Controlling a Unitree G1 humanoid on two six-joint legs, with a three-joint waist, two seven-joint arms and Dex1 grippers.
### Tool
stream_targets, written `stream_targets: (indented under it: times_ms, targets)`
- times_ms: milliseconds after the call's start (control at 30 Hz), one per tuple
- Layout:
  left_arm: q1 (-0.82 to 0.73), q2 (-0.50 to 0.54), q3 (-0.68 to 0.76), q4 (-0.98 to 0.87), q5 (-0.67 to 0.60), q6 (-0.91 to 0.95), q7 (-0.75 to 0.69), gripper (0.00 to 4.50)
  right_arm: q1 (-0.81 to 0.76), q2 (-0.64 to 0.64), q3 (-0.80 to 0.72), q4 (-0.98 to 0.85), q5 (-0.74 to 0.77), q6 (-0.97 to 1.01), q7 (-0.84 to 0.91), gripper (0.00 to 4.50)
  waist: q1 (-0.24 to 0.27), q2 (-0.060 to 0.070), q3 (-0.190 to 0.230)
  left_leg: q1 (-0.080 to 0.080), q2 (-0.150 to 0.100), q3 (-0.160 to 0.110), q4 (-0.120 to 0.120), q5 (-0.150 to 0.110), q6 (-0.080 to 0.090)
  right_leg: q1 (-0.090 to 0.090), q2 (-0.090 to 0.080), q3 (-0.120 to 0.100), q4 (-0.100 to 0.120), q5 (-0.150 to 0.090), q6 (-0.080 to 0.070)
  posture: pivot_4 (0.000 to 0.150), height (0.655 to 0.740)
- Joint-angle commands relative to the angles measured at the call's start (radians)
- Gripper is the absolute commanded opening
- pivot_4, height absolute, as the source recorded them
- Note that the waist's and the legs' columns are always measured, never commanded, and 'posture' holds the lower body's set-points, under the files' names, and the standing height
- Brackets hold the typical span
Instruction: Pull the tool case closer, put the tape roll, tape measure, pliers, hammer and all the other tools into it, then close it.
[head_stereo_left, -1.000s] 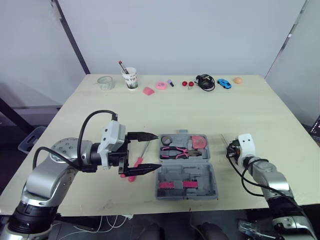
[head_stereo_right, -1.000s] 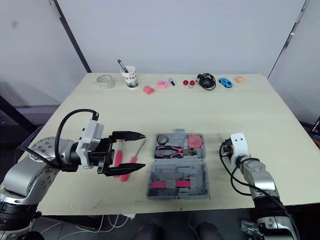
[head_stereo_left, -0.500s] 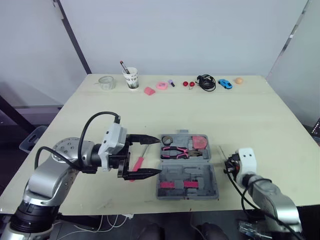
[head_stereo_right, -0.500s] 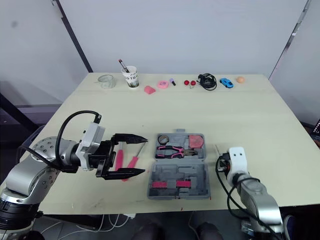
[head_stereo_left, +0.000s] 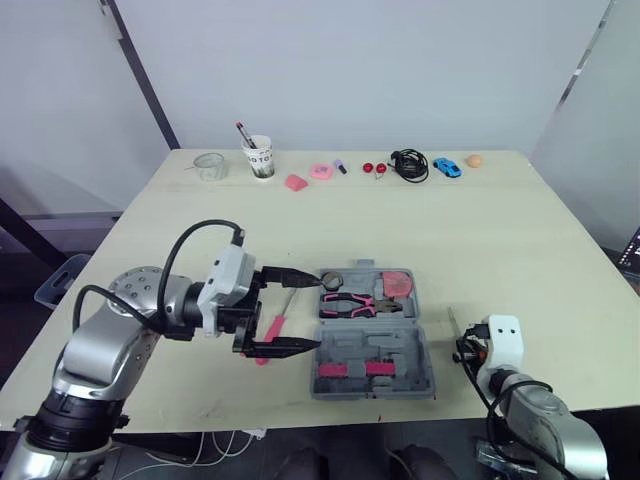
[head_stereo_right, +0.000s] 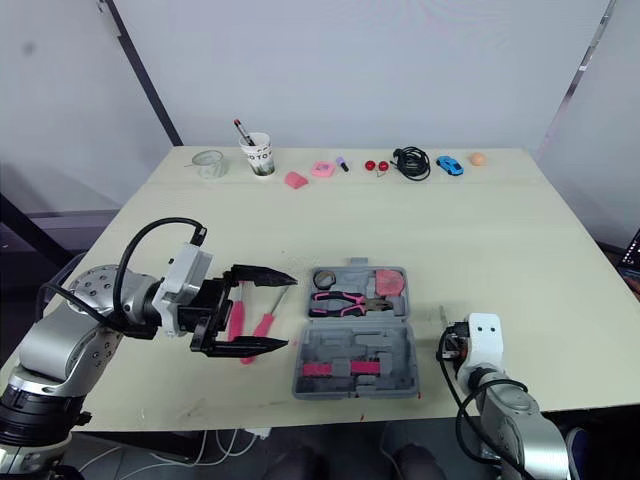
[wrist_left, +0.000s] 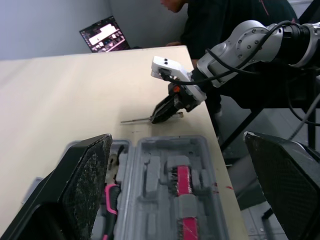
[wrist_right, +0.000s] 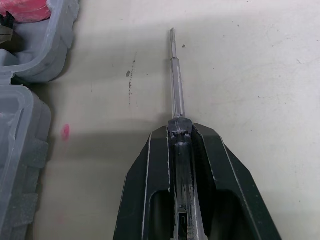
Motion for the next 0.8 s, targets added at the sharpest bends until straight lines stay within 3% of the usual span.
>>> stream_targets:
  times_ms: [33,200,267,567,800]
  targets:
    - [-0.024,0.023,-0.002,0.005,-0.014,0.006,-0.040,4.50,0.000,-0.018,-0.018,-0.042,0.017,-0.017,0.015,1.45,0.000,0.000,0.000,0.000,0.000,0.000,0.000,0.000,0.000,0.000,0.000,0.000,0.000,0.000,0.000,0.150,0.7400]
    - [-0.019,0.021,-0.011,0.010,-0.019,0.010,-0.075,4.50,-0.004,-0.077,-0.041,-0.106,0.056,-0.021,0.072,3.78,0.001,0.000,0.000,0.000,0.000,0.000,0.000,0.000,0.000,0.000,-0.001,0.001,0.000,0.000,0.000,0.150,0.7400]
    - [-0.019,0.017,-0.012,0.014,-0.015,0.004,-0.077,4.50,-0.005,-0.094,-0.060,-0.127,0.078,-0.012,0.087,4.43,0.001,0.000,0.000,0.000,0.000,0.000,0.000,0.000,0.000,0.000,0.000,0.001,0.000,0.000,0.000,0.150,0.7400]
    - [-0.007,-0.003,0.001,0.023,-0.020,-0.013,-0.072,4.50,-0.098,-0.418,-0.046,-0.060,0.134,-0.075,0.407,4.43,0.001,0.000,0.001,0.000,0.000,0.001,0.001,0.000,0.000,0.000,0.001,0.000,0.000,0.000,0.000,0.150,0.7400]
    - [-0.006,-0.011,0.004,0.028,-0.020,-0.027,-0.069,4.50,-0.248,-0.657,0.126,0.160,0.078,-0.361,0.817,4.43,0.001,0.000,0.002,0.000,0.000,0.003,0.001,0.000,0.000,0.001,0.001,-0.001,0.000,0.000,0.000,0.150,0.7400]
